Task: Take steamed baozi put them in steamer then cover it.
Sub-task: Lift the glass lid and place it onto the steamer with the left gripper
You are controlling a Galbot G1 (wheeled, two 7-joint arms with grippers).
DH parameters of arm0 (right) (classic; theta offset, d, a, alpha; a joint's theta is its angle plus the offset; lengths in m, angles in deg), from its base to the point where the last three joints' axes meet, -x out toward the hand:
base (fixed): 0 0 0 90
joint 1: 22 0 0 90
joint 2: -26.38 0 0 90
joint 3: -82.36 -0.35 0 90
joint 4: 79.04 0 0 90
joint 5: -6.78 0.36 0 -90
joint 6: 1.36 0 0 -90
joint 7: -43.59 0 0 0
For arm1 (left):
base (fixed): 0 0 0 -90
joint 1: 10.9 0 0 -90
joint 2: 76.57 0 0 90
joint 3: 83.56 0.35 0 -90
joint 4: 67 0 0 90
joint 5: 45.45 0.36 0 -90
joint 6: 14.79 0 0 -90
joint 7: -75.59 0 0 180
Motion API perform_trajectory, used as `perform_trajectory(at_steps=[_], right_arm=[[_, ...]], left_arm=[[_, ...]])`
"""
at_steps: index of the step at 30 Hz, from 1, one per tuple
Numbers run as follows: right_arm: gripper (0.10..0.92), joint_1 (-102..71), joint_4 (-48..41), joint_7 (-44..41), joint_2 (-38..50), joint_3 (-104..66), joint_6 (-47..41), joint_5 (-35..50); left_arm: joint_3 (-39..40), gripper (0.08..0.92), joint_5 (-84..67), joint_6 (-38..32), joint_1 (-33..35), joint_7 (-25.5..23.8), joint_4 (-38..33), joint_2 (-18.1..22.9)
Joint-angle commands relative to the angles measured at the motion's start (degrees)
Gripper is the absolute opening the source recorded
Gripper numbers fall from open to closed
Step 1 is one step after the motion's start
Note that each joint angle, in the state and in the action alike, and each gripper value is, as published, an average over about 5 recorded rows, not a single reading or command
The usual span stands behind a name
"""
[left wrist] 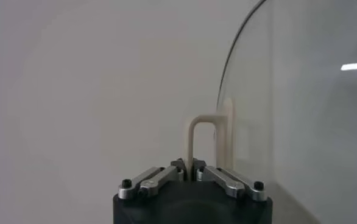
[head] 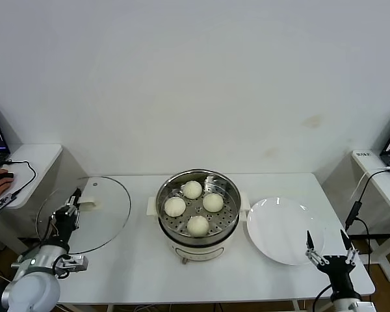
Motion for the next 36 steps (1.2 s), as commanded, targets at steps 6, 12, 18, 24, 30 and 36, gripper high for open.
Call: perform_trajectory(at_steps=[6, 12, 18, 24, 30, 36], right_arm=[[0.823, 1.95, -3.79, 0.08, -0.53, 0.73, 0.76, -4.06], [0.823, 3.92, -7.10, 0.78, 0.04, 2.02, 1.70, -7.76], [0.823, 6.09, -8.39, 0.81, -0.62, 4.62, 1.30, -10.19], [0.823, 6.72, -9.51, 0.77, -1.12, 5.96, 1.43, -11.78], [0.823, 6.74, -9.88, 0.75, -1.66, 6.49, 1.45, -12.21], [0.823, 6.60, -9.67, 0.69, -1.80, 6.56, 1.30, -12.27]], left_arm=[[24.03, 0.140, -9.63, 20.15, -11.54, -6.37, -12.03, -7.03], [34.97, 0.140, 4.08, 25.28, -21.50, -12.10, -5.85, 0.95], [39.07, 0.140, 14.31, 27.62, -26.38, -17.36, -1.70, 8.97], [42.10, 0.140, 18.04, 28.26, -27.57, -18.91, 0.58, 14.53], [43.94, 0.140, 20.64, 28.07, -27.94, -18.99, 3.75, 19.54], [44.49, 0.140, 23.03, 27.60, -28.35, -18.96, 7.40, 22.86]])
